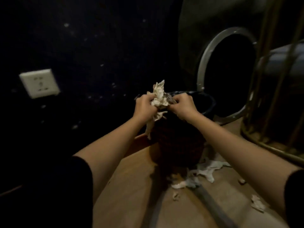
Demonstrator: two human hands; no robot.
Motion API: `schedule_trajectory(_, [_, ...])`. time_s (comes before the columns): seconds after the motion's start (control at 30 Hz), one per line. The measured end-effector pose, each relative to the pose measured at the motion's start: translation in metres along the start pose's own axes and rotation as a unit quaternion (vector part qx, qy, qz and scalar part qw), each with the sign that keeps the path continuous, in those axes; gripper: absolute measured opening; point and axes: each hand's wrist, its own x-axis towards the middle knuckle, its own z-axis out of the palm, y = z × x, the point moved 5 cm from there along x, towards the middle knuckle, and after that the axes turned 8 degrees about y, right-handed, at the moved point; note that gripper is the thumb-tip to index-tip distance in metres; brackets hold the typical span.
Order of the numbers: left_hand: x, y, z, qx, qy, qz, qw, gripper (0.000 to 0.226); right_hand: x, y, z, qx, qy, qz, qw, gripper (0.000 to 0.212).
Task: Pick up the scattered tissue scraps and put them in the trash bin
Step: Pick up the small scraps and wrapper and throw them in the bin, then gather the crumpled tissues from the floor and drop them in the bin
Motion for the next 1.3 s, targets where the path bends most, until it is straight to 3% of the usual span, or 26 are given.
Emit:
schedule_trajectory(0.13, [0.059, 0.040, 0.061, 0.011, -0.095, -0.001, 0.995, 0.029, 0.039, 0.038, -0.034, -0.018, 0.015, 0.059, 0.998, 0.028])
schedule_trajectory(0.23, [0.070, 0.035, 0.087, 0.043, -0.189, 0.001, 0.981, 0.052, 0.042, 0.057, -0.017, -0.045, -0.057, 0.091, 0.993, 0.027])
schedule_trajectory(0.33, [0.067, 0.016, 0.073, 0.039, -0.162, 0.013, 0.986, 0.049, 0.032, 0.060, -0.003, -0.099, -0.085, 0.097, 0.987, 0.023])
schedule_trajectory(0.43, [0.054, -0.002, 0.030, 0.052, -0.176, 0.057, 0.981, 0.036, 0.026, 0.050, 0.003, -0.185, -0.080, 0.060, 0.978, 0.039])
schedule_trajectory(0.57, [0.012, -0.055, -0.038, 0.111, -0.247, 0.114, 0.956, 0.022, 0.011, -0.004, 0.023, -0.245, -0.030, -0.081, 0.966, 0.022])
schedule_trajectory(0.67, [-0.043, -0.126, -0.078, 0.173, -0.297, 0.106, 0.933, 0.019, -0.029, -0.059, 0.070, -0.228, -0.086, -0.176, 0.954, 0.013])
schedule_trajectory(0.77, [-0.102, -0.211, -0.106, 0.217, -0.317, 0.054, 0.922, 0.018, -0.089, -0.089, 0.134, -0.228, -0.181, -0.213, 0.933, 0.017])
schedule_trajectory(0.93, [-0.190, -0.334, -0.120, 0.253, -0.360, -0.025, 0.898, 0.029, -0.185, -0.052, 0.269, -0.251, -0.339, -0.109, 0.900, 0.030])
schedule_trajectory(1.03, [-0.230, -0.391, -0.133, 0.250, -0.353, -0.055, 0.900, 0.038, -0.213, -0.030, 0.337, -0.218, -0.385, -0.040, 0.896, 0.035])
schedule_trajectory(1.17, [-0.262, -0.444, -0.148, 0.224, -0.356, -0.078, 0.904, 0.049, -0.224, -0.012, 0.395, -0.220, -0.367, -0.006, 0.904, 0.035])
schedule_trajectory(1.3, [-0.287, -0.464, -0.148, 0.163, -0.326, -0.091, 0.927, 0.045, -0.234, 0.008, 0.416, -0.235, -0.281, 0.012, 0.931, 0.023])
